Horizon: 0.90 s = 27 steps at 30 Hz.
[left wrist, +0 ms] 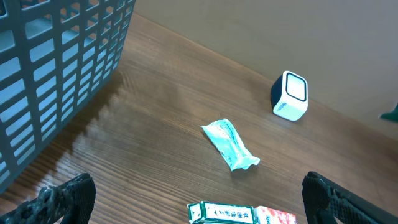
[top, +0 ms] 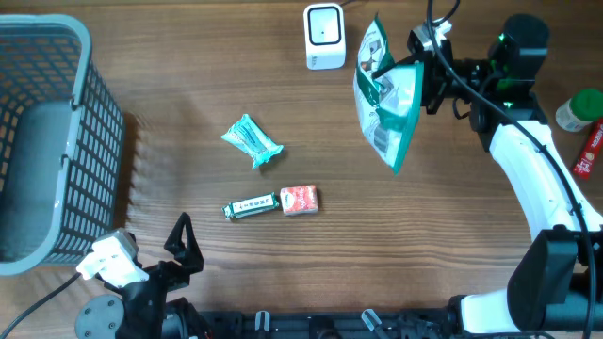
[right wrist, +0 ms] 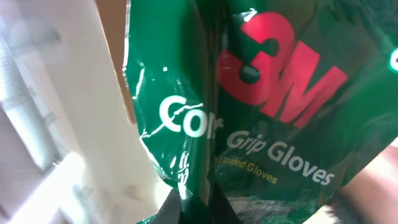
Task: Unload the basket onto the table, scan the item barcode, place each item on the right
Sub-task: 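Hold the gloves pack under the scanner, turning it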
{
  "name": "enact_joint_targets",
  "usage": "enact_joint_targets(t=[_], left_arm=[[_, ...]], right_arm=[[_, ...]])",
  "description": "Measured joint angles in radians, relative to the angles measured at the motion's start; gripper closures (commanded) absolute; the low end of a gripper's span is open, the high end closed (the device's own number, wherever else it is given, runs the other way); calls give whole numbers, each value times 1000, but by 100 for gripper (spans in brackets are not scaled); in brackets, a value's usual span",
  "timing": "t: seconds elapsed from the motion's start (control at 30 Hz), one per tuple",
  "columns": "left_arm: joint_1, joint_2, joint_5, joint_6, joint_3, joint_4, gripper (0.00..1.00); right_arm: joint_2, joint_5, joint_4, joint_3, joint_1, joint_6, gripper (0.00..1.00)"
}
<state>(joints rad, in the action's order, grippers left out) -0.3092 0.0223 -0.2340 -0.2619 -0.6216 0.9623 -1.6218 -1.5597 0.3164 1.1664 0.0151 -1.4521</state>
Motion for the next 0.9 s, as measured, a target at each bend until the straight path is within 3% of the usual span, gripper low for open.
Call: enact_joint_targets(t=[0.1, 0.23, 0.43, 0.6, 0.8, 0.9], left_arm=[[0, 0, 0, 0, 0, 0, 0], [0, 0, 0, 0, 0, 0, 0], [0, 0, 0, 0, 0, 0, 0], [0, 0, 0, 0, 0, 0, 0], [0, 0, 0, 0, 0, 0, 0], [0, 0, 0, 0, 0, 0, 0]], right_arm=[[0, 8, -5, 0, -2, 241, 96], [0, 178, -82, 0, -32, 369, 96], [-2, 721, -655, 0, -49, 486, 96], [-2, 1102, -756, 0, -53, 440, 95], [-25, 1467, -635, 33, -140, 259, 95], [-149, 1586, -614, 176, -202, 237, 95]])
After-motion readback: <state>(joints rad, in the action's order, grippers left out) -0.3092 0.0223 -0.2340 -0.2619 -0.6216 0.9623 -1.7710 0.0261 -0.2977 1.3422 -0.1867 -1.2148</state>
